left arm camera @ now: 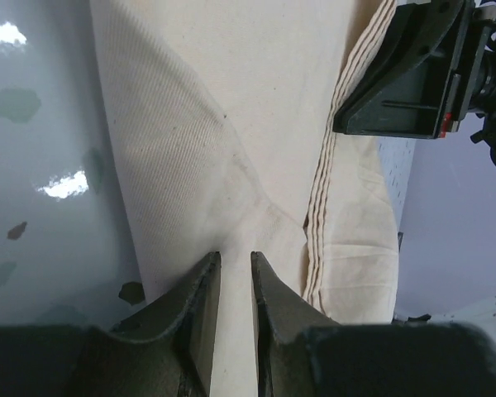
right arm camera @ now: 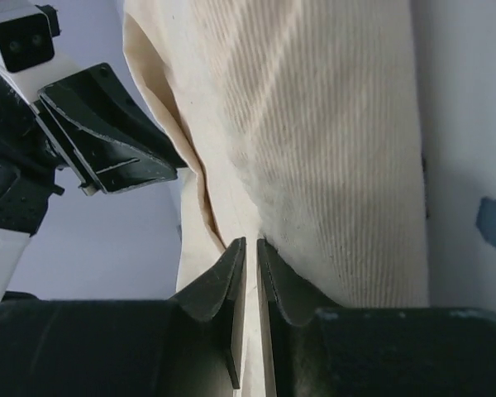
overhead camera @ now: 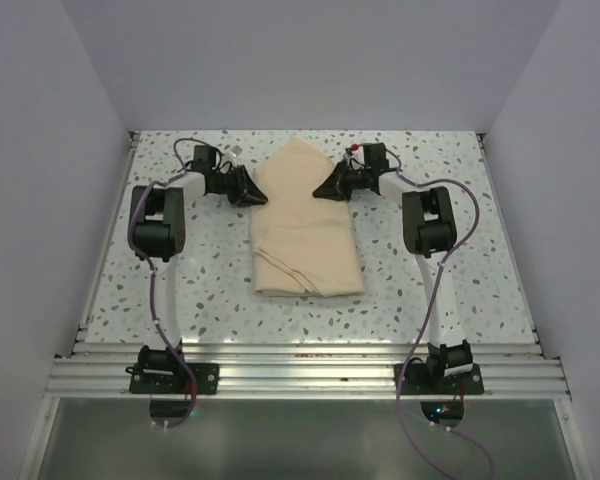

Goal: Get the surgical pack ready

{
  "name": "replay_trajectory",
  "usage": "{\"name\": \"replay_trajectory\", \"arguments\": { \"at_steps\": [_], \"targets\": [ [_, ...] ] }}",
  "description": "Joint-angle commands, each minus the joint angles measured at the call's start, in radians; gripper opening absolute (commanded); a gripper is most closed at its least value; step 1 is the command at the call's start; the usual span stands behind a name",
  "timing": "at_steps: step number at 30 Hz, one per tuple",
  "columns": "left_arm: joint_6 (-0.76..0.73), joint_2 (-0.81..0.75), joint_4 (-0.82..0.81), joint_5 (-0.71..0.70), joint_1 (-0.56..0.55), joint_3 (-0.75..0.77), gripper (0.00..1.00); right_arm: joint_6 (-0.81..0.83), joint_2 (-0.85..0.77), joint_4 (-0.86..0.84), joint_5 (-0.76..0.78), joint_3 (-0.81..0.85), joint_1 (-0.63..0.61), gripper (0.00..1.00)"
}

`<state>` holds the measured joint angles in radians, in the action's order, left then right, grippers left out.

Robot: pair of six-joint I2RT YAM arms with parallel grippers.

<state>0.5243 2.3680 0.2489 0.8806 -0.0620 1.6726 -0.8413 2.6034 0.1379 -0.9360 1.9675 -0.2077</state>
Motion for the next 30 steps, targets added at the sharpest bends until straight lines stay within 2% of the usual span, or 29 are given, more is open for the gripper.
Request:
{"name": "replay_trajectory", "arguments": {
  "at_steps": [1, 6, 11, 20, 23, 24, 26, 28, 30],
  "targets": [
    [0.006, 0.036, -0.013, -0.078, -0.001, 0.056, 0.25, -0.035, 0.038, -0.024, 0.08, 0.074, 0.01, 0.16],
    [0.058, -0.032, -0.072, -0.077, -0.001, 0.104, 0.28, -0.11, 0.02, -0.098, 0.043, 0.192, 0.011, 0.17],
    [0.118, -0.023, -0.125, -0.091, -0.001, 0.177, 0.3, -0.209, 0.027, -0.182, 0.057, 0.263, 0.01, 0.18],
    [0.164, 0.129, -0.097, -0.115, 0.011, 0.223, 0.3, -0.193, 0.079, -0.17, 0.118, 0.156, 0.03, 0.18],
    [0.131, 0.207, -0.005, -0.109, 0.013, 0.309, 0.3, -0.194, 0.121, -0.164, 0.129, 0.148, 0.05, 0.17],
    [0.115, 0.25, 0.03, -0.098, 0.013, 0.379, 0.3, -0.19, 0.139, -0.141, 0.134, 0.157, 0.054, 0.17],
    [0.067, 0.281, 0.128, -0.114, 0.013, 0.471, 0.3, -0.173, 0.156, -0.086, 0.135, 0.233, 0.059, 0.17],
    [0.025, 0.248, 0.161, -0.127, 0.013, 0.495, 0.31, -0.119, 0.171, 0.017, 0.138, 0.313, 0.057, 0.17],
    [0.002, 0.177, 0.151, -0.14, 0.014, 0.471, 0.33, -0.123, 0.17, 0.042, 0.117, 0.393, 0.059, 0.17]
  ]
}}
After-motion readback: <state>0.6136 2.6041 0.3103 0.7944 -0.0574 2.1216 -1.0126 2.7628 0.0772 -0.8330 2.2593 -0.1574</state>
